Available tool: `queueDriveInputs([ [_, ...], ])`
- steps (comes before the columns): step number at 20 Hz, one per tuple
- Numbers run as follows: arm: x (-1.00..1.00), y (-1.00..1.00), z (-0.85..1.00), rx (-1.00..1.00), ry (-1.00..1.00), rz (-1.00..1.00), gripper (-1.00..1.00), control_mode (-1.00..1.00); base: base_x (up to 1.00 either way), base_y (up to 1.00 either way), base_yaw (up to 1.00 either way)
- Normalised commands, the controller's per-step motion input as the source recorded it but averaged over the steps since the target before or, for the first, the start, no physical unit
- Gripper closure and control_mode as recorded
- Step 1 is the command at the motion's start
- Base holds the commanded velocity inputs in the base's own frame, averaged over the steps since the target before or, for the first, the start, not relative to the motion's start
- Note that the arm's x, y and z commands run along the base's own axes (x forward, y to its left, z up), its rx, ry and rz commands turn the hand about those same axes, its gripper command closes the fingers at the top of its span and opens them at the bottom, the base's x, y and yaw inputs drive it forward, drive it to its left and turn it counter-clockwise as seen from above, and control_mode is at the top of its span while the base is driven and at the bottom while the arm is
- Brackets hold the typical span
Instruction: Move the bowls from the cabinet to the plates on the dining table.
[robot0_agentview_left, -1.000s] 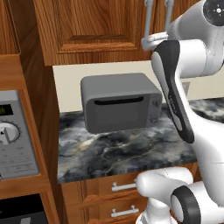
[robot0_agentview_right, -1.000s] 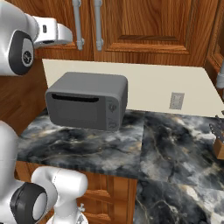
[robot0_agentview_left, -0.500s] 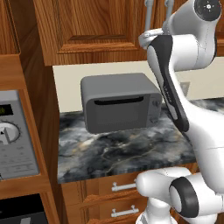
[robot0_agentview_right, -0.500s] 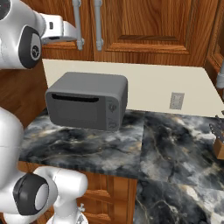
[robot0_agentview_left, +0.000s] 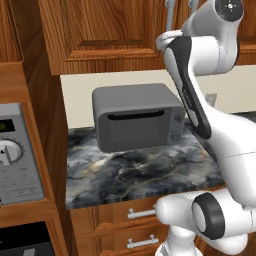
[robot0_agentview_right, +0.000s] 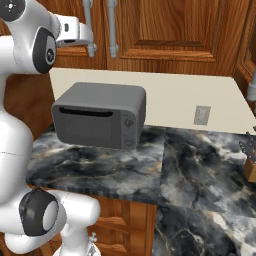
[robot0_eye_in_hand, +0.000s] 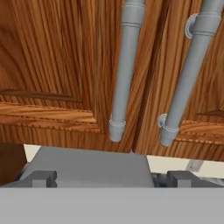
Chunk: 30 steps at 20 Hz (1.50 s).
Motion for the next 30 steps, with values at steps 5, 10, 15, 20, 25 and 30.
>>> queueDriveInputs([
  [5, 0.3, 0.0, -0.01, 0.01, -0.01, 0.0, -1.0, -1.0, 0.0, 0.0, 0.0],
  [10, 0.32, 0.0, -0.03, 0.0, -0.01, 0.0, -1.0, -1.0, 0.0, 0.0, 0.0],
  [15, 0.31, 0.0, -0.03, 0.0, -0.01, 0.0, -1.0, -1.0, 0.0, 0.0, 0.0],
  [20, 0.3, 0.0, 0.0, 0.01, -0.01, 0.0, -1.0, -1.0, 0.0, 0.0, 0.0],
  [25, 0.27, -0.01, 0.0, 0.0, -0.01, 0.0, -1.0, -1.0, 0.0, 0.0, 0.0],
  [30, 0.26, -0.01, 0.0, 0.0, -0.05, 0.0, -1.0, -1.0, 0.0, 0.0, 0.0],
])
